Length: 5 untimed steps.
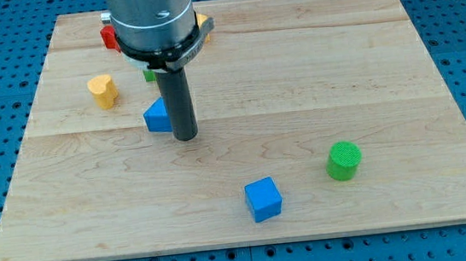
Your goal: Move the blue triangle below the yellow heart
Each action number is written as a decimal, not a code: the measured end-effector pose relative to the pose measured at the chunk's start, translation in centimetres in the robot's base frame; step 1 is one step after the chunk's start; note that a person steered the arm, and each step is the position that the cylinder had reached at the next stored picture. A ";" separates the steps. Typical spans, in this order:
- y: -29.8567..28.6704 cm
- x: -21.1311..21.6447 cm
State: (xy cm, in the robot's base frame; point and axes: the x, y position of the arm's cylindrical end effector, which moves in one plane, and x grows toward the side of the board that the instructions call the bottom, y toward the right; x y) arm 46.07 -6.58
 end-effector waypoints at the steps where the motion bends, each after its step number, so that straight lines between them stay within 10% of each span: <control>1: -1.1 -0.7; 5: -0.7 -4.2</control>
State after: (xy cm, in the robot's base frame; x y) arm 41.88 -7.31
